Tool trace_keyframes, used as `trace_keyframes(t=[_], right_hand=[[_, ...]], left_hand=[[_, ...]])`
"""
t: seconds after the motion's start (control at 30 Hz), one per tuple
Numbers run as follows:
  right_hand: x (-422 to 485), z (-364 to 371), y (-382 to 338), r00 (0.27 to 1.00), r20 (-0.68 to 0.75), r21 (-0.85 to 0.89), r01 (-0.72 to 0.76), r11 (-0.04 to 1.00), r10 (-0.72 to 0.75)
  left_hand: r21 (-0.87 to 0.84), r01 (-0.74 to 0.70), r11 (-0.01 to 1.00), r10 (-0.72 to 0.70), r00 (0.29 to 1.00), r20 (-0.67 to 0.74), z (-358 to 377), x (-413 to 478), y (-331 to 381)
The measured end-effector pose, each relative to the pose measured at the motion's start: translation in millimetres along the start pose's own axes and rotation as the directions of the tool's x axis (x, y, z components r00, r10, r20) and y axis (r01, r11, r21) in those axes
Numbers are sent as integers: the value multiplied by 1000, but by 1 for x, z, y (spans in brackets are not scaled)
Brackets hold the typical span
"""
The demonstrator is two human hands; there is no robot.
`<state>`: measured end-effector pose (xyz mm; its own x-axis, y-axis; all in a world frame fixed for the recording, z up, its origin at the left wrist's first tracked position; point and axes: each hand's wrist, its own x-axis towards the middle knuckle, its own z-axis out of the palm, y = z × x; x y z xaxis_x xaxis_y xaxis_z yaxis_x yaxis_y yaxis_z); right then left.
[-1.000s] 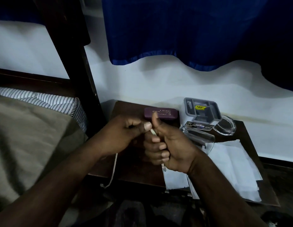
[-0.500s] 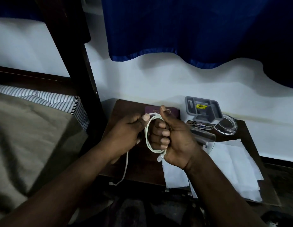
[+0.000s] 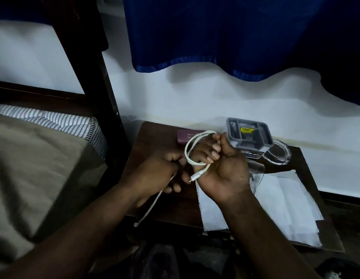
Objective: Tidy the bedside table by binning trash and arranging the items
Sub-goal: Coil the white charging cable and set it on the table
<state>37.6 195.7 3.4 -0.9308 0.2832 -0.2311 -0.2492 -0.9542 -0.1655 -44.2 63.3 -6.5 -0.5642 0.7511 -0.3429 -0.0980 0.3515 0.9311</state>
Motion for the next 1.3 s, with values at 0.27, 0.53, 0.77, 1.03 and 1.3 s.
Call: trace_keyframes(t=[0.27, 0.53, 0.77, 1.03, 1.3], right_hand=[[6, -1, -4, 922, -77, -295, 343, 892, -380], [9, -4, -1, 890, -95, -456, 360, 814, -446], [11, -12, 0, 885, -94, -701, 268, 661, -457], [-2, -11, 21, 984, -150, -968, -127, 218, -92], [-6, 5, -3, 936, 27, -513, -288, 809, 350]], left_hand=[[384, -160, 909, 115, 984, 137, 5, -1, -7], [555, -238, 797, 124, 964, 235, -15, -8, 3], [581, -368, 726, 391, 916, 91, -17, -8, 9], [524, -425, 738, 575, 803, -157, -33, 1, 7], [-177, -208, 962, 183, 972, -145, -23, 3, 8]])
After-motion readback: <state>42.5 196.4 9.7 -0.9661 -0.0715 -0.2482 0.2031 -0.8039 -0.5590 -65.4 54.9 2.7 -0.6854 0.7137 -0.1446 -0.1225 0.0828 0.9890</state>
